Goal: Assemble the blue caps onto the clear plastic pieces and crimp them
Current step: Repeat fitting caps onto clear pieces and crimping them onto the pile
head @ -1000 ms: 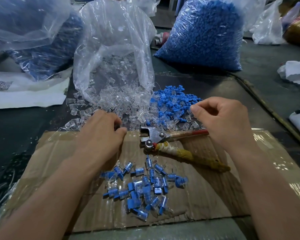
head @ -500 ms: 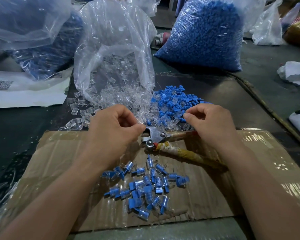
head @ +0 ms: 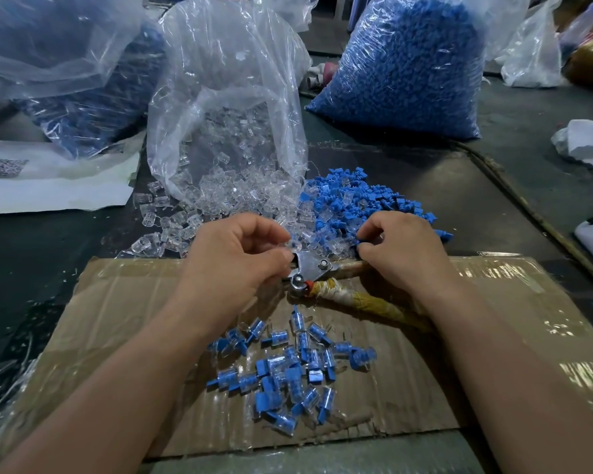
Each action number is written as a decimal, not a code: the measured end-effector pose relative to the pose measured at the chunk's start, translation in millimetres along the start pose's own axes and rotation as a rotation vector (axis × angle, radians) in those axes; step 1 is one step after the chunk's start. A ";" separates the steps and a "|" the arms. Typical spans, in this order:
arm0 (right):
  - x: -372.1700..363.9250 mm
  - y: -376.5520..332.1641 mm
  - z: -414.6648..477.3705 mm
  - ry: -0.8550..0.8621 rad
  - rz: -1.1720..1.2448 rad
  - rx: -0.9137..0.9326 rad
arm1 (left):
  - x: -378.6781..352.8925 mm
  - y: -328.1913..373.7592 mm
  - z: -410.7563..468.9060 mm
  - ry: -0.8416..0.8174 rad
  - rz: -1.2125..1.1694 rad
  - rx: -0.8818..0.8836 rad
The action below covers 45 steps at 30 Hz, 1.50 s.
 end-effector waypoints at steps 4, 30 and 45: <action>1.7 -3.6 -1.2 0.029 0.041 0.034 | -2.5 0.1 0.2 -0.038 -0.032 0.021; 19.7 -66.1 -29.6 0.272 0.707 0.415 | -5.6 4.5 -5.1 -0.080 -0.071 0.018; 16.0 -67.8 -28.9 0.216 0.623 0.473 | -10.6 11.1 -11.3 -0.188 -0.141 -0.007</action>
Point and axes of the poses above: each hand's wrist, its own z-axis towards the middle knuckle, its own x-axis out of the back of the hand, y = z × x, the point moved 5 cm from there along z, towards the middle knuckle, and after that the axes turned 15 degrees about x, right-handed, at the moved point
